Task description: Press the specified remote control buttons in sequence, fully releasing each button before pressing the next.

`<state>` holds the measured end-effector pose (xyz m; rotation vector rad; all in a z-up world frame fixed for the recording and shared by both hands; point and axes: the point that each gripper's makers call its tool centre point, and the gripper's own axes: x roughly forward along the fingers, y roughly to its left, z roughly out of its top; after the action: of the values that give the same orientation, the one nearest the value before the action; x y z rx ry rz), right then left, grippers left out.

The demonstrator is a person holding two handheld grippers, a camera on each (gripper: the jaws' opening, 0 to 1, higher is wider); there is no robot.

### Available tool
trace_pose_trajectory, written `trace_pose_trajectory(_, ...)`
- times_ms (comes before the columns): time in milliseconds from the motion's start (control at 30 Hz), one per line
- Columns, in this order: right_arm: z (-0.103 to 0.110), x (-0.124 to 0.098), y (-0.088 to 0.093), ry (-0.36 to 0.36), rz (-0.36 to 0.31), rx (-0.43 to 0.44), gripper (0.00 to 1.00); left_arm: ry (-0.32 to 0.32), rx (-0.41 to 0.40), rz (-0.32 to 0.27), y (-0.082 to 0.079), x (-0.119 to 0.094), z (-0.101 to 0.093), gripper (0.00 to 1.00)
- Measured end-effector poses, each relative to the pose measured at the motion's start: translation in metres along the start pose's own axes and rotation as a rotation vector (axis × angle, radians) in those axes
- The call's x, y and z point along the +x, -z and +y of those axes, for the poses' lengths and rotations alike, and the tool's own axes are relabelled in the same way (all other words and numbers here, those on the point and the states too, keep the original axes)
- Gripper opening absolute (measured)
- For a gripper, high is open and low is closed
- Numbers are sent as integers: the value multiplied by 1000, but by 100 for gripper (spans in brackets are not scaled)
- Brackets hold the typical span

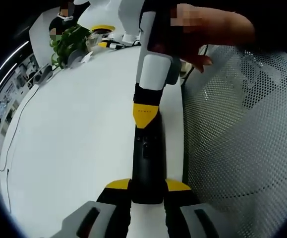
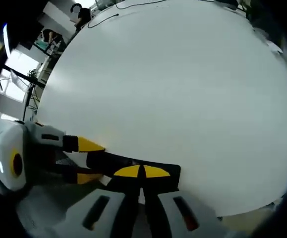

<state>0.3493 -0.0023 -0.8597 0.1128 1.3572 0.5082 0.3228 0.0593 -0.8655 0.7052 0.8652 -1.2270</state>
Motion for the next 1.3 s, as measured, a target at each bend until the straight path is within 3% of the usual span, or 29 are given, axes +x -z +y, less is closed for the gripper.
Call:
trace_pose_trajectory(233, 0, 0, -1, -22, -1, 35, 0, 1, -4, -7, 0, 0, 0, 25)
trace_pose_trajectory(500, -1, -2, 8, 0, 70, 64, 0, 1, -4, -14, 0, 0, 0, 25)
trace_pose_trajectory(667, 4, -2, 12, -25, 105, 84, 0, 2, -2, -16, 0, 0, 0, 25)
trace_pose_trajectory(867, 5, -2, 12, -25, 105, 74, 0, 3, -2, -17, 0, 0, 0, 25)
trace_pose_trajectory(1000, 11, -3, 12, -61, 102, 89, 0, 4, 1, -13, 0, 0, 0, 25)
trace_pose_trajectory(1300, 8, 0, 14, -46, 117, 76, 0, 7, 5, -10, 0, 0, 0, 25)
